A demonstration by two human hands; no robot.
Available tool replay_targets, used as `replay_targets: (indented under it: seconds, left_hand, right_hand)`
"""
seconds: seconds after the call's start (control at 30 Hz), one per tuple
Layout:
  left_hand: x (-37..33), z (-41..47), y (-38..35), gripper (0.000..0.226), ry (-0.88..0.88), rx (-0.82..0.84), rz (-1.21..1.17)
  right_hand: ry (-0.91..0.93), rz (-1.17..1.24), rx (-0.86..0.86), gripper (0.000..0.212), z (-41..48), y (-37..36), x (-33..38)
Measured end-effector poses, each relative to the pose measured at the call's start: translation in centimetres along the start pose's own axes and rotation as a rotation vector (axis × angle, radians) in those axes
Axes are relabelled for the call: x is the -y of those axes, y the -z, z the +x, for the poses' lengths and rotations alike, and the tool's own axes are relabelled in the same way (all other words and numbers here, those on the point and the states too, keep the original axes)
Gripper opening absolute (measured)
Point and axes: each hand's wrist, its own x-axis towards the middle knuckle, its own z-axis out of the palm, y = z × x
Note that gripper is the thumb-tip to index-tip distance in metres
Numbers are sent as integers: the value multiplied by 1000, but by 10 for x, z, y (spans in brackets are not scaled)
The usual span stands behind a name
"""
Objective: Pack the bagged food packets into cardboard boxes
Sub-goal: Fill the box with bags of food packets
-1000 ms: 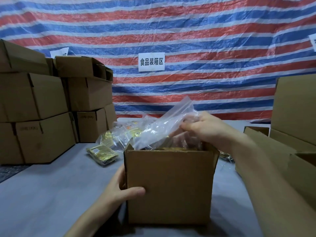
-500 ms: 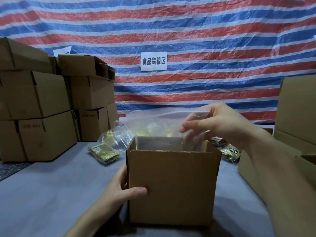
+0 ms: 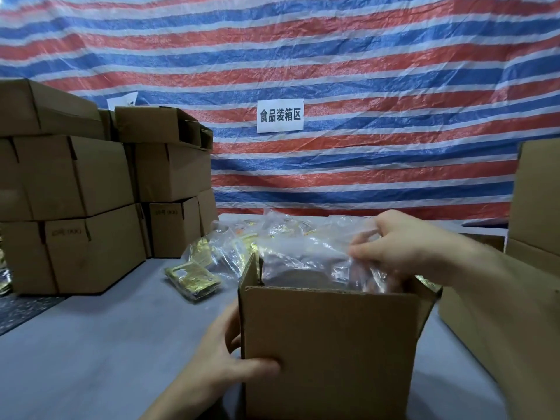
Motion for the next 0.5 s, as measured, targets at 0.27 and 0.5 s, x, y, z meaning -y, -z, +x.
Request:
replay_targets:
  seconds: [0.27, 0.5]
  left_hand:
    - [0, -2, -3, 74, 16, -10, -16]
    - [-6, -2, -4, 66, 14, 6, -17]
  right_hand:
    - [-125, -289, -133, 9, -5, -13, 18]
    - [181, -379, -453, 44, -24, -11, 38]
